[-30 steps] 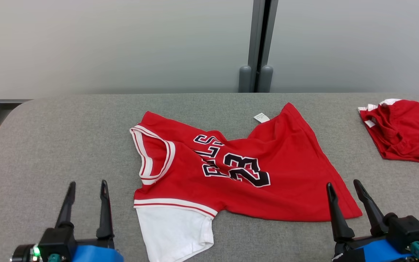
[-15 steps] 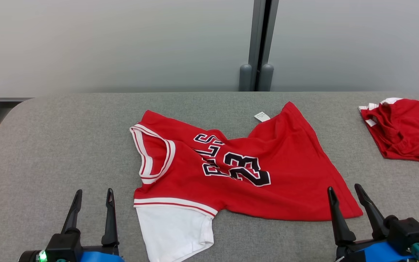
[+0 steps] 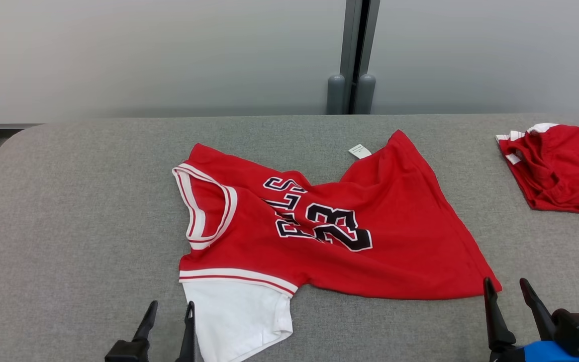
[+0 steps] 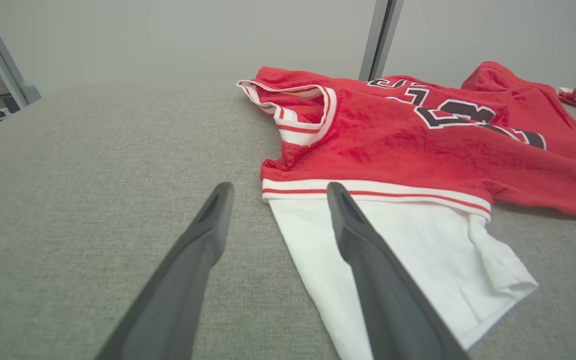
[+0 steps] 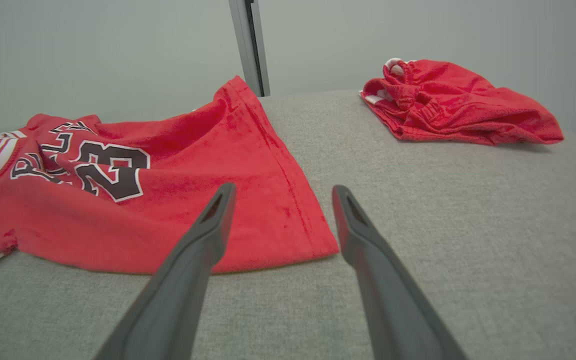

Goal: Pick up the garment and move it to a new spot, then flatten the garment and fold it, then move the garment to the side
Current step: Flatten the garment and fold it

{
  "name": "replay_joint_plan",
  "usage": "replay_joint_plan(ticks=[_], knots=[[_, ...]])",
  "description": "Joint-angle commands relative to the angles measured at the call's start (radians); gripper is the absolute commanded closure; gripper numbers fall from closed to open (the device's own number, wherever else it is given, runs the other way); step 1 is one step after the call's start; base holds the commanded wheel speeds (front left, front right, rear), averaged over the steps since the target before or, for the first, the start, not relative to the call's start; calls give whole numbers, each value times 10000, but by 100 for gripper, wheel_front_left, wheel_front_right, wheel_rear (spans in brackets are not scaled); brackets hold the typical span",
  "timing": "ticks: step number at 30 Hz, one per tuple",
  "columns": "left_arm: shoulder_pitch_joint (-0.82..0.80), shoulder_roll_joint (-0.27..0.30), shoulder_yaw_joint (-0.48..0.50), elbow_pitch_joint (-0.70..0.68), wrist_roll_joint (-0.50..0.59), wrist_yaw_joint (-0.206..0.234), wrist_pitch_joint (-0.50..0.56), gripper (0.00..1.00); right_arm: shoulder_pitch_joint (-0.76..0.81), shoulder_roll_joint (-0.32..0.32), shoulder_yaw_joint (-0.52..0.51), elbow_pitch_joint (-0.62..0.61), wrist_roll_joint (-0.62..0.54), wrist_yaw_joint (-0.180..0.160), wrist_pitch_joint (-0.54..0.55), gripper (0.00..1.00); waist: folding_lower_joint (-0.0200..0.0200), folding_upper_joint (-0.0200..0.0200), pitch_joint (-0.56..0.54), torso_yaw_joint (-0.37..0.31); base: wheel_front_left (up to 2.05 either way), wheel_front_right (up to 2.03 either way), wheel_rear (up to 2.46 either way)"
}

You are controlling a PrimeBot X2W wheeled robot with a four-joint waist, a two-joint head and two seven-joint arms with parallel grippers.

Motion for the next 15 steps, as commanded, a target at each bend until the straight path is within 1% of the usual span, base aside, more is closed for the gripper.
replay_joint_plan(ticks=[1,6,10,15], knots=[[-111,-9,-62,108,-21,-67,-22,0,-161,0,-75,154,-60,5,-104,0,1,-1,40,-7,0,0,0],[-33,-62,-381,797,-101,-302,-22,0,-489,0,-354,1162,-179,5,-363,0,1,-1,169,15,0,0,0],[96,-69,-699,1144,-29,-433,-22,0,-791,0,-512,1905,-243,5,-547,0,1,-1,254,36,0,0,0],[214,-87,-985,1430,-206,-538,-23,0,-1165,-26,-614,2624,-297,4,-748,0,1,-1,321,51,0,0,0]])
